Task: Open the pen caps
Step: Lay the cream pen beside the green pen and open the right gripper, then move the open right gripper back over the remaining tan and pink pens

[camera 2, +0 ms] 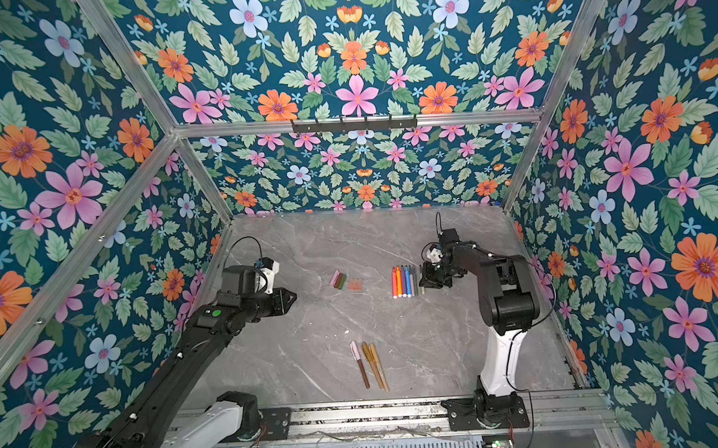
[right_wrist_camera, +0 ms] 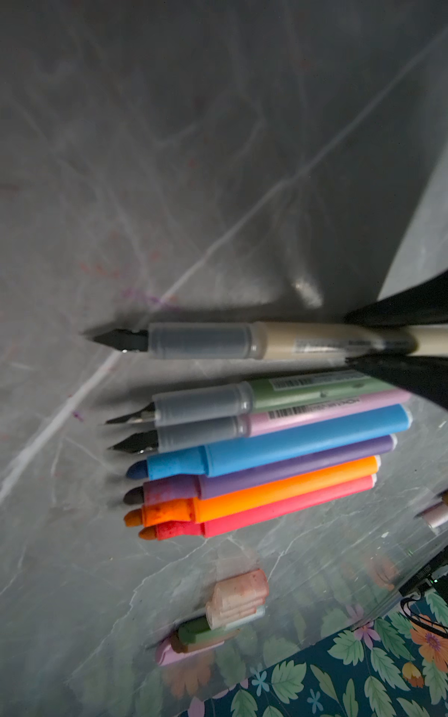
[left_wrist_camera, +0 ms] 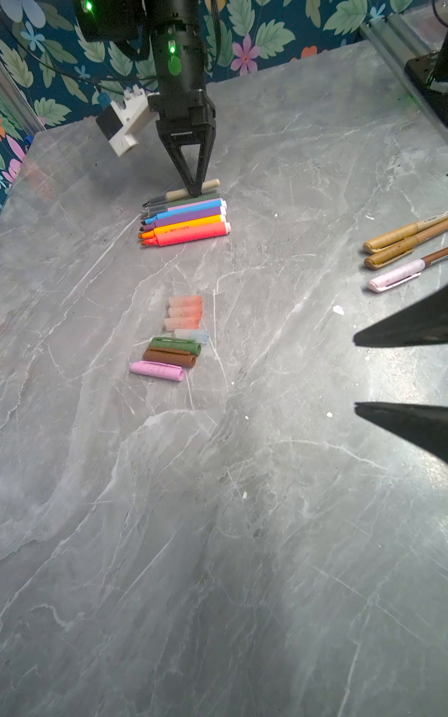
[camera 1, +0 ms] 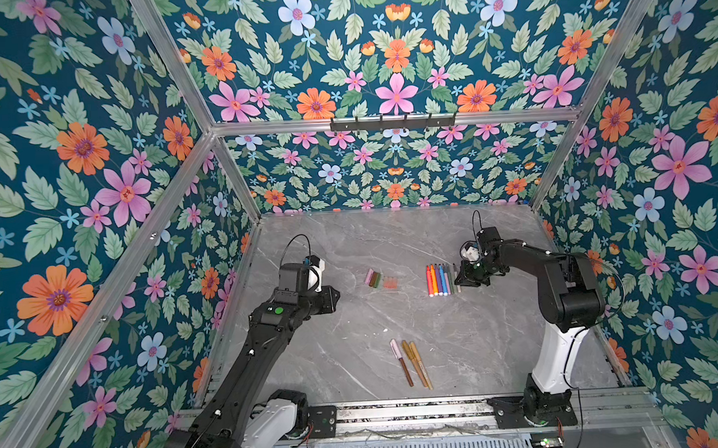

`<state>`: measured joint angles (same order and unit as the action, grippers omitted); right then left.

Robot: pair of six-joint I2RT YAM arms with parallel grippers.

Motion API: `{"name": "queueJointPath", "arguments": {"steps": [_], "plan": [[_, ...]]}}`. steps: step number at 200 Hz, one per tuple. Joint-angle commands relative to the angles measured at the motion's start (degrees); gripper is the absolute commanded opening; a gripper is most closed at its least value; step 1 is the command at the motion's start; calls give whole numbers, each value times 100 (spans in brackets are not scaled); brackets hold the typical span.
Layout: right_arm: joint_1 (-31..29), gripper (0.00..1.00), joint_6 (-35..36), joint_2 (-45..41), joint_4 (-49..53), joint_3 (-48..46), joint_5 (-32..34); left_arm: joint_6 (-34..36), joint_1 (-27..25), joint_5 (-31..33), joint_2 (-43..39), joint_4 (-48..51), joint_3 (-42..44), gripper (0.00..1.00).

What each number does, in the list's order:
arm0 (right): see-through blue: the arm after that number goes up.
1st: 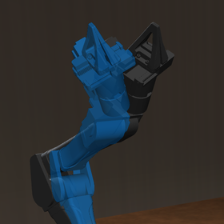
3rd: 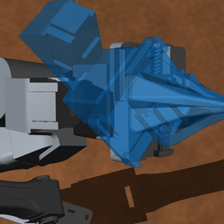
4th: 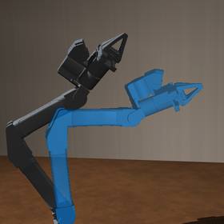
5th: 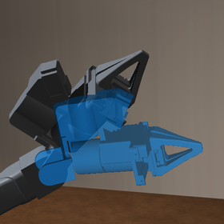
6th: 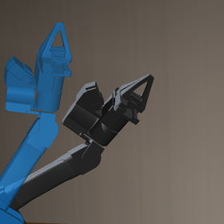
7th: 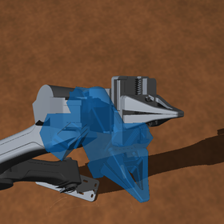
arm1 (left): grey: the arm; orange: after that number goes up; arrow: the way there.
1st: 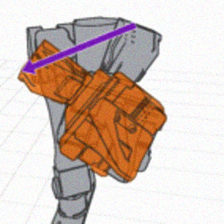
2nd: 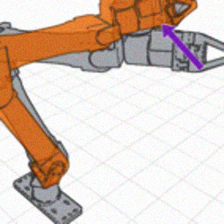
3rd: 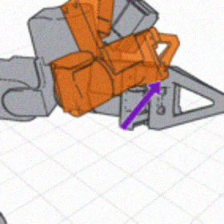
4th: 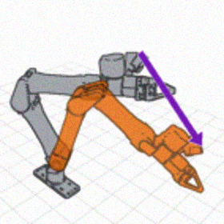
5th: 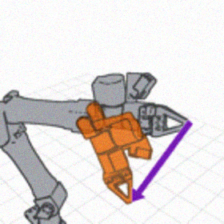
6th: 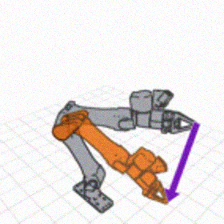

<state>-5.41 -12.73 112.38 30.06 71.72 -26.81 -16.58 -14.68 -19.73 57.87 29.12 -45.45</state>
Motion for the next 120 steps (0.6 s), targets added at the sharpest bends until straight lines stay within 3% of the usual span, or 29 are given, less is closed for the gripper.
{"name": "queueJointPath", "arguments": {"steps": [1, 15, 120], "plan": [[-4, 25, 100, 31, 199, -14, 220, -20, 8, -13, 3, -100, -1, 28], [4, 29, 87, 5, 194, -9, 204, -20, 1, -14, 31, -93, -6, 28], [-12, 28, 25, -527, 160, -166, 236, -21, 3, -14, -15, -100, 10, 28]]}}
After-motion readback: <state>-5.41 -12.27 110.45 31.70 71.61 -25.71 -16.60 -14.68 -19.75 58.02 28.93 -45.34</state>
